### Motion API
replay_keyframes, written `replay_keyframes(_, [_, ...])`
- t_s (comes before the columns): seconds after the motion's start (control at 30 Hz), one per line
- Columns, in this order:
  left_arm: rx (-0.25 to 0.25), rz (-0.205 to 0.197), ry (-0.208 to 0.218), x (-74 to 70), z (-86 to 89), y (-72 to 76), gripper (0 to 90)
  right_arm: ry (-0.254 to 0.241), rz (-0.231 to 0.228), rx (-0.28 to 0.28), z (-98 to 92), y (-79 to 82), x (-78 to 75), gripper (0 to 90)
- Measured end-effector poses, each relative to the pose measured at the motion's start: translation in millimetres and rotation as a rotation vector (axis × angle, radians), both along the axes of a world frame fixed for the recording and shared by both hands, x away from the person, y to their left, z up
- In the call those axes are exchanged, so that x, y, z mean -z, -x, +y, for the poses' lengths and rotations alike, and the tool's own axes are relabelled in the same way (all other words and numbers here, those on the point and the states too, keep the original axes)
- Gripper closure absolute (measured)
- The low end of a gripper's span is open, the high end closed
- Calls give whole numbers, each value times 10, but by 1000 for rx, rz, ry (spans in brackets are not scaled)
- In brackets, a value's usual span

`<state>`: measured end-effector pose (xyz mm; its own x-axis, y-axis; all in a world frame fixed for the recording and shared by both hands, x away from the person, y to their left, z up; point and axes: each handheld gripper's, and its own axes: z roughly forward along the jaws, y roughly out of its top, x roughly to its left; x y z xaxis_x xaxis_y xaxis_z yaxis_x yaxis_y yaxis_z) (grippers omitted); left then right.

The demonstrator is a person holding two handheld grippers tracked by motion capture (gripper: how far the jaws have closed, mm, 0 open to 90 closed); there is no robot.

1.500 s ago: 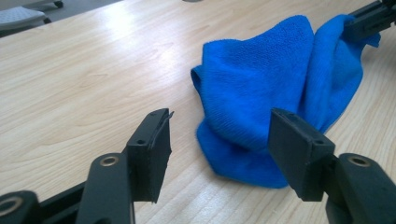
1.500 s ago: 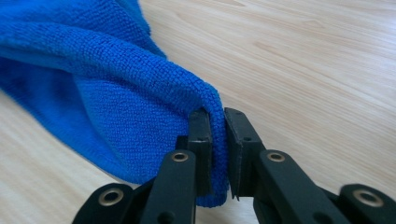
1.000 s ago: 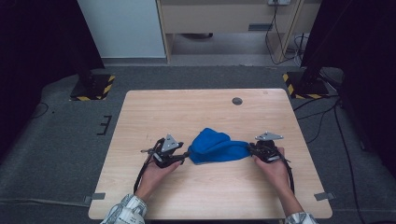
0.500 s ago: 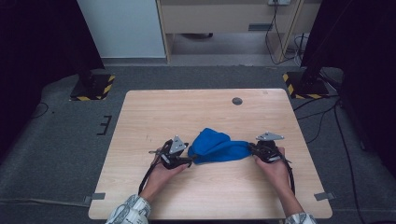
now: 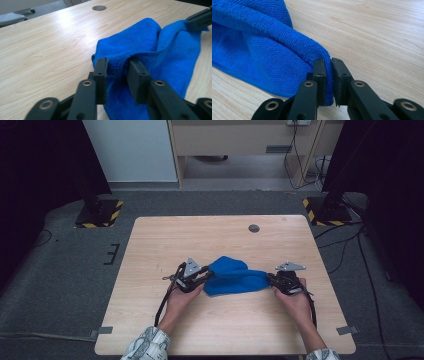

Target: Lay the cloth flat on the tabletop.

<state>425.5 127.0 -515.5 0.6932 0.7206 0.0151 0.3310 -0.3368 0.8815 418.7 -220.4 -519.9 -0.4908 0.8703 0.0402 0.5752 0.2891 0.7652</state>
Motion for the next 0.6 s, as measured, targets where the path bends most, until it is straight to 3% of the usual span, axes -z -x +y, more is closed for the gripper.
replay_keyframes(0.1, [3, 0, -36, 14, -11, 0, 733, 0, -5, -3, -21, 9, -11, 825])
replay_keyframes(0.2, [-12, 14, -17, 3, 34, -15, 791, -9, -5, 3, -33, 15, -25, 845])
replay_keyframes(0.33, [-15, 28, -25, -18, 85, -29, 850, -14, -12, -3, -38, 24, -42, 860])
replay_keyframes(0.47, [-9, 48, 4, -59, 125, -23, 866, -20, -18, -1, -60, 26, -64, 860])
replay_keyframes(0.6, [12, 64, -6, -102, 135, 33, 868, -36, -19, 7, -98, 21, -55, 854])
